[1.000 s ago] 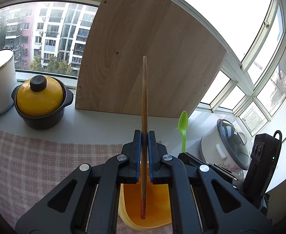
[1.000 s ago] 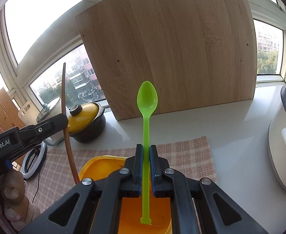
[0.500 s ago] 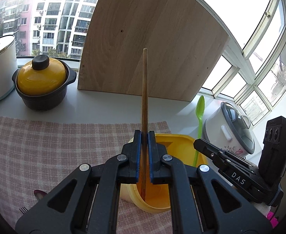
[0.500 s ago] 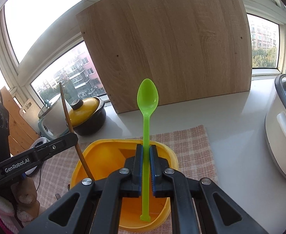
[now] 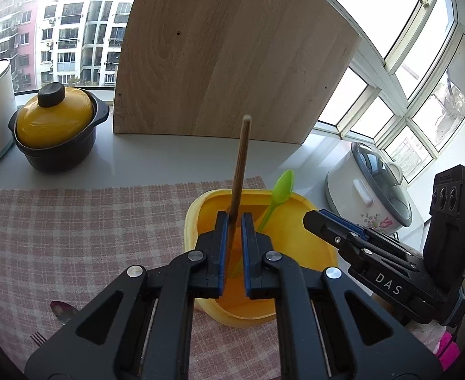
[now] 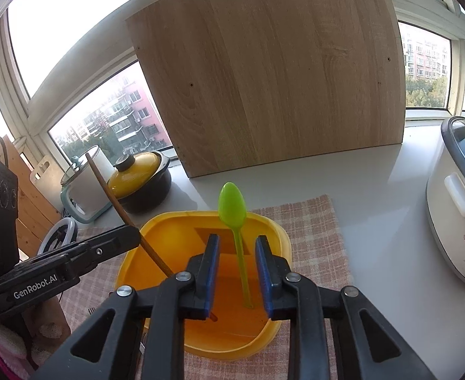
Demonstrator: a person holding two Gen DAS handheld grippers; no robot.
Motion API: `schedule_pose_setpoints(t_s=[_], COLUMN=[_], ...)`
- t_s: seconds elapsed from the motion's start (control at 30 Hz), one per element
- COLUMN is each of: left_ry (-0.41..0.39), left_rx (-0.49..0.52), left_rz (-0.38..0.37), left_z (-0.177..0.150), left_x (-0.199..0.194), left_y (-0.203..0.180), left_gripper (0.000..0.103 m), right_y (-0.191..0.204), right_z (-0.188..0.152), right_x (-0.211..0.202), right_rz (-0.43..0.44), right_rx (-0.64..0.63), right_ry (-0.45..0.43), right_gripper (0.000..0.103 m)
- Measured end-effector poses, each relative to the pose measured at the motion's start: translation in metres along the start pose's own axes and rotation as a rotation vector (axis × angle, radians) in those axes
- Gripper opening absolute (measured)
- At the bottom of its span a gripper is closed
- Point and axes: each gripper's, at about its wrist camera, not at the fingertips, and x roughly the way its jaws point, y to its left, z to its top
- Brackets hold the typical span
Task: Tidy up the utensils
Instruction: 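Open the right tool dropping the spoon into the yellow container while the left releases the chopstick there, then move the right tool to the chopsticks while the left tool moves to the steel fork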
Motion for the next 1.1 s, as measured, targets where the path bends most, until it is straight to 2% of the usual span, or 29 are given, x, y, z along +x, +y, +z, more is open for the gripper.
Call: schedule_pose_setpoints(t_s=[0.03,0.07,0.23,0.3,0.43,0.63,0.7,0.8,0.9,1.1], left_ry=[-0.003,-0.01,-0.031,-0.038,-0.049,-0.086,-0.098,-0.104,-0.094,-0.066], left_rx=[0.003,0.005,0.022,0.029,0.042,0.04,0.047,0.054,0.04,0.009], left_rz=[0.002,0.005,0.024,0.034,0.051,0.047,0.075,0.123,0.15,0.21], left_z=[-0.001,-0.002,-0.006,-0.007,-0.012,-0.022,-0.025,-0.032,-0.039,-0.062], left_x=[-0.002,-0.004,-0.016,-0.021,-0.033,-0.059,-0.069,-0.083,-0.096,-0.116], left_y=[0.0,0.0,0.002,0.003,0.008,0.027,0.034,0.045,0.057,0.082], left_gripper=[0.024,0.027,0.027,0.027,0.027,0.027,0.031,0.032,0.045,0.047], right_y=[0.0,-0.001,0.001,0.002,0.007,0.014,0.016,0.023,0.028,0.039], right_z=[-0.001,-0.001,-0.005,-0.006,-0.011,-0.019,-0.023,-0.029,-0.036,-0.046], right_x=[-0.002,-0.004,-0.015,-0.018,-0.026,-0.046,-0.053,-0.064,-0.073,-0.082], right_rz=[0.003,0.005,-0.009,-0.013,-0.026,-0.016,-0.007,-0.006,-0.014,0.002], right_rx=[0.002,0.004,0.005,0.002,-0.015,-0.035,-0.049,-0.08,-0.107,-0.145], right_ry=[-0.003,-0.006,-0.027,-0.036,-0.051,-0.092,-0.11,-0.136,-0.159,-0.152], right_gripper=[0.026,0.028,0.036,0.045,0.053,0.077,0.091,0.101,0.103,0.103])
